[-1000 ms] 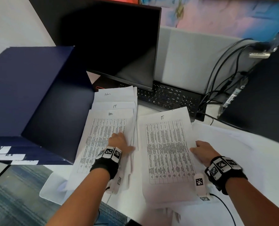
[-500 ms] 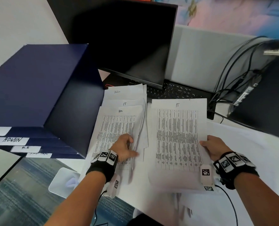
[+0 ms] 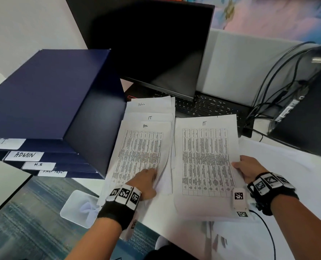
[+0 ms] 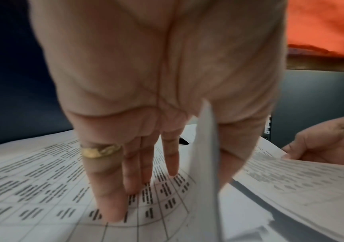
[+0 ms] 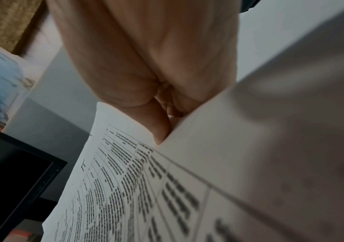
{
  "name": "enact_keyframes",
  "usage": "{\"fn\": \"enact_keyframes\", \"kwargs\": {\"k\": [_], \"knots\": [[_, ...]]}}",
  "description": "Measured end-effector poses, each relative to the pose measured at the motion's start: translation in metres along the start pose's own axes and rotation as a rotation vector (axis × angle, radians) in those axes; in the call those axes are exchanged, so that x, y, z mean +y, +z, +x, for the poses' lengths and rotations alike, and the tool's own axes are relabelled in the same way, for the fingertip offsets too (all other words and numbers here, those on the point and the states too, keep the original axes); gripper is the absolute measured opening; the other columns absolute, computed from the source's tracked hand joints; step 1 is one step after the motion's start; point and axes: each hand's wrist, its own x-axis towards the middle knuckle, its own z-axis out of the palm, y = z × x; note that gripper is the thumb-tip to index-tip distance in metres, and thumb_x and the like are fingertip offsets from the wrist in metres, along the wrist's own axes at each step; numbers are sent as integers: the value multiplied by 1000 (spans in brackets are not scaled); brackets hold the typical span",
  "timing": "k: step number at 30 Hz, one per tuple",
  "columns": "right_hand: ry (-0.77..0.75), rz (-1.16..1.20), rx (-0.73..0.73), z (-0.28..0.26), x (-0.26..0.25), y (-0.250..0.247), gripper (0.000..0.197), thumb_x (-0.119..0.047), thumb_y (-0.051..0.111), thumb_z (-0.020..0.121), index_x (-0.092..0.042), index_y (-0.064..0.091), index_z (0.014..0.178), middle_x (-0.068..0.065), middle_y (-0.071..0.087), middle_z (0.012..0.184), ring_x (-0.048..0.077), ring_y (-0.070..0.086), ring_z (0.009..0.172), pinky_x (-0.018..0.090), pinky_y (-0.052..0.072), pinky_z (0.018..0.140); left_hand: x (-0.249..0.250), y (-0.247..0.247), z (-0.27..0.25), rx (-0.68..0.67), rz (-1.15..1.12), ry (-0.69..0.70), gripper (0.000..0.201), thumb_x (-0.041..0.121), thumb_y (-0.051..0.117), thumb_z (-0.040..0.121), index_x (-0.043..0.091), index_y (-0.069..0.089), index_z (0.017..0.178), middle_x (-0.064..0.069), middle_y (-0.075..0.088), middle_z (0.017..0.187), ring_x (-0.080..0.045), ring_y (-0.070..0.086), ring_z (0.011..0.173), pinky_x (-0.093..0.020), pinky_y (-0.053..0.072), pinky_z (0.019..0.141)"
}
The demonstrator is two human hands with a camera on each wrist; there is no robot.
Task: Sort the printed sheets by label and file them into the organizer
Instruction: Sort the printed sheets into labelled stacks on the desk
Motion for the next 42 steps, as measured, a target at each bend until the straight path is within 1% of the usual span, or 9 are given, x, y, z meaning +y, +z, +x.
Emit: {"fn": "enact_keyframes", "kwargs": {"k": [7, 10, 15, 18, 22, 27, 32, 35, 42], "knots": [[0, 85, -11, 8, 0, -2, 20, 4, 48, 93, 1, 58, 109, 22, 65, 108, 37, 63, 98, 49, 52, 84, 5, -4, -4, 210, -57, -40, 4, 15, 48, 88, 13, 49, 92, -2, 55, 88, -18, 55, 77, -24, 42, 64], [-16, 135, -12, 9, -6, 4, 23, 5, 47, 93, 1, 56, 114, 21, 64, 106, 35, 64, 92, 42, 53, 74, -4, -10, -11, 271, -230, -74, 6, 18, 50, 88, 13, 53, 90, -4, 58, 85, -17, 55, 72, -24, 43, 60], [-83, -130, -3, 10, -19, 37, 38, 1, 53, 90, 11, 50, 126, 27, 55, 128, 40, 55, 117, 41, 49, 96, -27, -34, -37, 428, -386, -130, 19, 18, 53, 87, 12, 61, 103, -11, 64, 95, -25, 58, 83, -26, 43, 71], [-141, -276, -40, 1, -33, 68, 33, -1, 49, 92, 9, 53, 123, 19, 52, 106, 28, 53, 96, 25, 45, 71, -41, -48, -54, 519, -448, -159, 16, 17, 54, 87, 14, 62, 100, -8, 64, 90, -23, 57, 80, -26, 39, 70], [-135, -237, -52, -8, -55, 122, 17, 0, 43, 92, -14, 50, 84, 2, 49, 80, 14, 47, 66, 22, 39, 52, -52, -59, -66, 585, -556, -151, 17, 14, 55, 86, 16, 63, 101, -6, 64, 92, -24, 60, 83, -28, 43, 72], [-199, -362, -89, -19, -72, 179, 44, -2, 37, 87, 2, 45, 131, 17, 53, 131, 31, 55, 113, 36, 49, 93, -52, -60, -64, 574, -647, -85, 15, 12, 57, 87, 22, 63, 95, 0, 67, 83, -12, 62, 72, -21, 44, 62], [-233, -447, 5, -17, -74, 183, 20, 0, 48, 84, 2, 62, 97, 16, 62, 97, 31, 64, 99, 27, 47, 69, -50, -53, -54, 521, -642, -53, 13, 12, 57, 85, 22, 65, 87, 5, 65, 71, -15, 62, 67, -21, 46, 58], [-285, -393, -65, -15, -72, 189, 25, -6, 59, 82, -18, 51, 62, 10, 59, 87, 31, 65, 91, 33, 56, 82, -44, -46, -43, 464, -653, -28, 14, 12, 56, 84, 23, 65, 87, -2, 67, 75, -17, 62, 67, -24, 51, 61], [-223, -114, -225, -27, -67, 175, 28, 4, 55, 87, -19, 50, 72, 12, 59, 85, 25, 62, 75, 38, 59, 79, -29, -25, -20, 290, -540, 23, 17, 17, 54, 86, 16, 62, 101, -8, 69, 91, -23, 65, 82, -31, 54, 73]]}}
